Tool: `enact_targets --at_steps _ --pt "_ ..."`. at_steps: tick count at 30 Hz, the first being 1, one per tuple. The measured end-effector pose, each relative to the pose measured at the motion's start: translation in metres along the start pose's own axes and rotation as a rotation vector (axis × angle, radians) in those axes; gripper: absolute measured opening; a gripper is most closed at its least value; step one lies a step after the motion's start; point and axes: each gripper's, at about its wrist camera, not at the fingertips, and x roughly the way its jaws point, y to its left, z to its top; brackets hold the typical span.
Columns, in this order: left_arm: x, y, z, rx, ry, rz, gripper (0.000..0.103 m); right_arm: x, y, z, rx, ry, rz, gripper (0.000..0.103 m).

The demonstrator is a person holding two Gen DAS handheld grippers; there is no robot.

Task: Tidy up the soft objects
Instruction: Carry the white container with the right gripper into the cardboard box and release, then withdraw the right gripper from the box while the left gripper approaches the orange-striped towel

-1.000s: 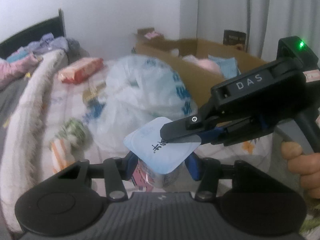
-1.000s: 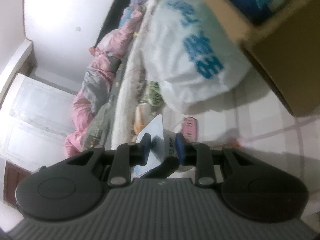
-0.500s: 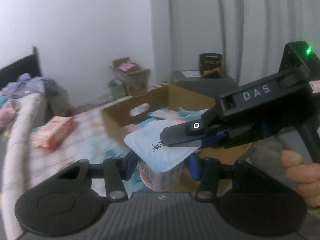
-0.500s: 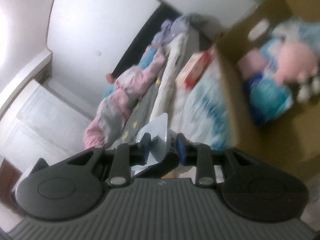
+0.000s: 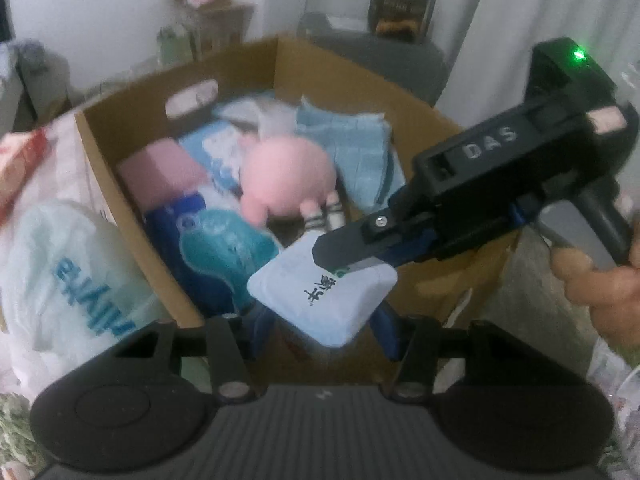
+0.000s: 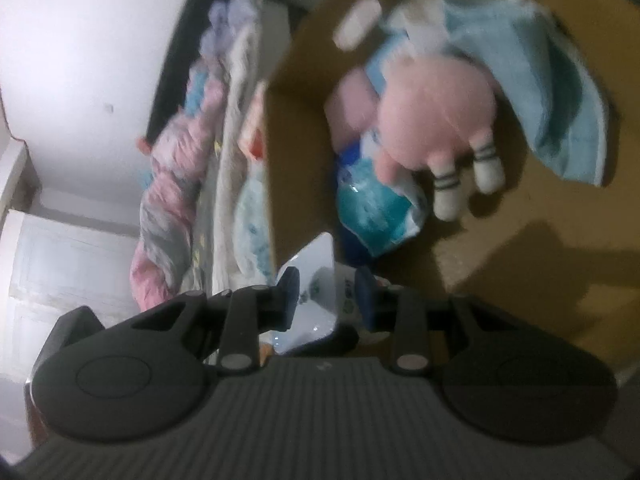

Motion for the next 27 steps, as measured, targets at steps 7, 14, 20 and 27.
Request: enact_targets --at_steps 7,14,20,27 --pt "-0.012 0.005 0.005 0.000 -0.043 0.003 0.069 0.036 -0.021 0.024 0.016 0.101 -0.146 0.033" --pt "-0.044 0.011 -0.007 -0.017 -0.134 0.022 0.069 0.051 -0.017 0.021 -0.029 0.103 -0.177 0.033" --pt "-0.070 0.035 -0.029 -0.086 -0.183 0.110 0.069 0.053 -0.003 0.014 -0.114 0.090 -0.174 0.021" --pt "-0.095 0.071 -0.067 -0.192 -0.203 0.177 0.069 0.061 0.001 0.002 -0.134 0.149 -0.154 0.020"
